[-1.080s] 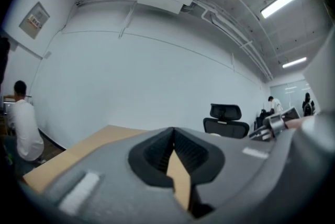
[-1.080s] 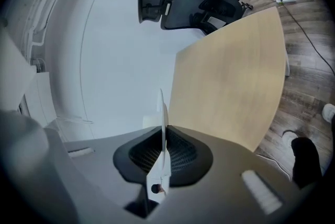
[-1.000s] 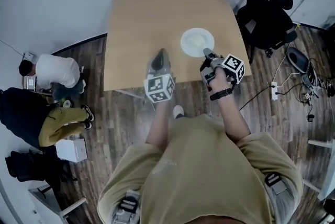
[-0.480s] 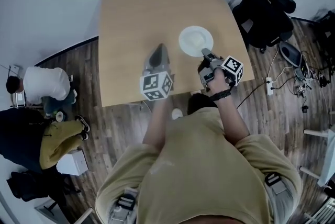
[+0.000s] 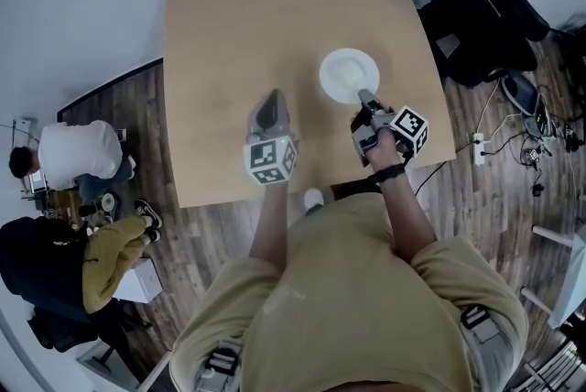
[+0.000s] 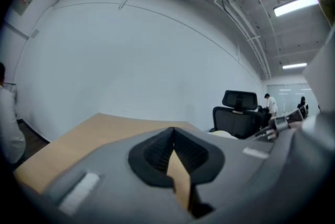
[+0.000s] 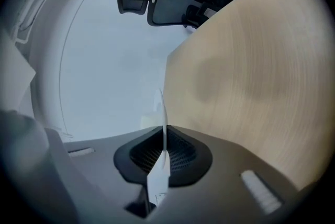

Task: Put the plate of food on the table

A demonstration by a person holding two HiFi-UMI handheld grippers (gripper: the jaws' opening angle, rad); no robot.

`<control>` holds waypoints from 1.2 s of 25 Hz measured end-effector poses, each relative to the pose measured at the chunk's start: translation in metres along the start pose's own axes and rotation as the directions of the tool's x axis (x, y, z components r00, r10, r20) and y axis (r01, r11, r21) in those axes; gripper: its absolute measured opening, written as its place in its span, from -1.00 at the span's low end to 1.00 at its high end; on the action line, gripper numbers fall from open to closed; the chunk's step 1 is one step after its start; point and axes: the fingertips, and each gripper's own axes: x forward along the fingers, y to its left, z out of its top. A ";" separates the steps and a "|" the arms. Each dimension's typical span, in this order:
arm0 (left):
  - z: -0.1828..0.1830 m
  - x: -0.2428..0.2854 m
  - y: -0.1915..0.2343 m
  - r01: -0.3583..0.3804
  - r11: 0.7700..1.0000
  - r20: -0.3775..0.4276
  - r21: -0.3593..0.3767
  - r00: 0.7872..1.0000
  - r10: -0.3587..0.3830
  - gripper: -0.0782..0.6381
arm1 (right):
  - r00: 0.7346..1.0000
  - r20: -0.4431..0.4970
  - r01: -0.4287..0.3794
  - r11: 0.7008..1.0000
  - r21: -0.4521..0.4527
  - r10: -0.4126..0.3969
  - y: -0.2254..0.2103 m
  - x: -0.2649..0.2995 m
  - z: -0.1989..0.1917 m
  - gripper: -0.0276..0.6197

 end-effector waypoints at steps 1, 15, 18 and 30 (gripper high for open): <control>-0.001 0.010 -0.002 0.008 1.000 -0.007 0.011 1.000 -0.008 -0.79 | 1.000 0.005 0.001 1.000 -0.006 -0.001 -0.001 0.007 0.008 -0.87; -0.023 0.125 -0.010 0.081 0.996 -0.076 0.036 0.994 -0.079 -0.79 | 1.000 0.031 -0.006 1.000 0.017 0.006 -0.002 0.126 0.098 -0.87; -0.027 0.144 -0.005 0.080 0.996 -0.087 0.034 0.993 -0.076 -0.79 | 1.000 0.025 -0.009 1.000 0.003 0.009 -0.001 0.158 0.113 -0.87; -0.060 0.179 0.012 0.051 0.999 -0.157 0.007 0.986 -0.049 -0.79 | 0.997 0.001 0.082 0.996 -0.038 -0.082 -0.044 0.246 0.137 -0.87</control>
